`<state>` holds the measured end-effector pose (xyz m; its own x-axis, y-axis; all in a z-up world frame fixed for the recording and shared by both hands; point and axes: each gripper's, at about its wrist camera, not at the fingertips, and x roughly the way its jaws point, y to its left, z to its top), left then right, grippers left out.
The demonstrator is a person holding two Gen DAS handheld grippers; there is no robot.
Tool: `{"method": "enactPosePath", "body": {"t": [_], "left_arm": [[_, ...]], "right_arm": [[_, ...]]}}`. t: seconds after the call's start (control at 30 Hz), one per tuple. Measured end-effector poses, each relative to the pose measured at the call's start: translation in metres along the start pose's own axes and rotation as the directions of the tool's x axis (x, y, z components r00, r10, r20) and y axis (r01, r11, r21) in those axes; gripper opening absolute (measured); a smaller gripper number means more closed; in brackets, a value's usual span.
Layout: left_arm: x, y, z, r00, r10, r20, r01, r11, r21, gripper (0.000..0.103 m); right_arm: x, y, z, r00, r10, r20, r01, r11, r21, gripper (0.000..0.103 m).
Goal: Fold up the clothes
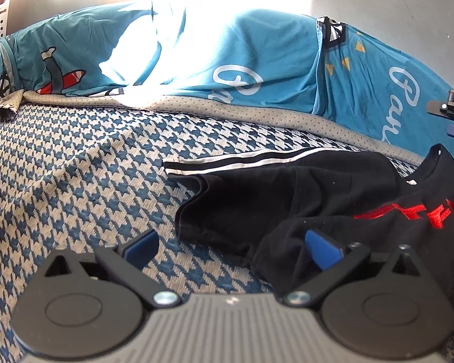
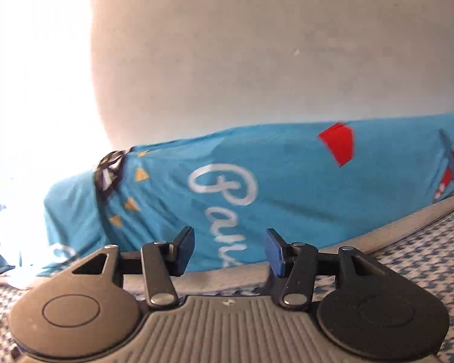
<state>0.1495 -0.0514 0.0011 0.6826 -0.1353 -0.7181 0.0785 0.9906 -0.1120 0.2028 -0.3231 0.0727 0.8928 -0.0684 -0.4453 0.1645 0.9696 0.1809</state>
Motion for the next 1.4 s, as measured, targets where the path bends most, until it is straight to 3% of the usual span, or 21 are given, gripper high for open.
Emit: {"method": "enactPosePath", "body": {"t": [0.1, 0.27, 0.43, 0.53, 0.67, 0.83, 1.07, 1.3, 1.33, 1.4], "left_arm": [[0.001, 0.000, 0.000, 1.000, -0.001, -0.002, 0.001, 1.000, -0.001, 0.103], [0.002, 0.000, 0.000, 1.000, -0.005, -0.007, 0.005, 1.000, -0.004, 0.103], [0.005, -0.001, 0.000, 1.000, -0.005, -0.013, 0.005, 1.000, -0.001, 0.103], [0.006, -0.002, 0.000, 1.000, -0.004, -0.017, 0.004, 1.000, 0.001, 0.103], [0.007, -0.002, 0.000, 1.000, 0.001, -0.020, -0.001, 1.000, 0.003, 0.103], [0.009, -0.003, -0.001, 1.000, 0.008, -0.023, -0.008, 1.000, 0.006, 0.103], [0.005, 0.001, 0.002, 0.999, 0.038, 0.005, -0.038, 0.999, -0.002, 0.103], [0.004, 0.003, 0.003, 0.996, 0.091, 0.028, -0.091, 0.996, 0.000, 0.103], [0.004, 0.003, 0.003, 0.995, 0.095, 0.030, -0.095, 0.995, -0.003, 0.103], [0.007, 0.004, 0.003, 0.994, 0.105, 0.021, -0.105, 0.994, -0.010, 0.103]], "right_arm": [[0.024, 0.014, -0.020, 0.985, 0.105, -0.139, -0.111, 0.993, -0.040, 0.050], [0.044, 0.036, -0.054, 0.965, 0.106, -0.240, -0.145, 0.977, -0.153, 0.050], [0.062, 0.043, -0.065, 0.949, 0.096, -0.301, -0.162, 0.966, -0.201, 0.053], [0.063, 0.046, -0.067, 0.953, 0.089, -0.290, -0.161, 0.959, -0.235, 0.051], [0.066, 0.049, -0.068, 0.958, 0.083, -0.275, -0.159, 0.951, -0.266, 0.019], [0.066, 0.056, -0.064, 0.960, 0.097, -0.264, -0.175, 0.941, -0.290, 0.008], [0.052, 0.080, -0.051, 0.979, 0.183, -0.095, -0.203, 0.930, -0.305, 0.007], [0.039, 0.105, -0.034, 0.958, 0.272, 0.094, -0.231, 0.922, -0.311, 0.007], [0.040, 0.107, -0.033, 0.957, 0.272, 0.098, -0.229, 0.922, -0.313, 0.007], [0.056, 0.106, -0.037, 0.974, 0.223, 0.030, -0.203, 0.927, -0.314, 0.008]]}}
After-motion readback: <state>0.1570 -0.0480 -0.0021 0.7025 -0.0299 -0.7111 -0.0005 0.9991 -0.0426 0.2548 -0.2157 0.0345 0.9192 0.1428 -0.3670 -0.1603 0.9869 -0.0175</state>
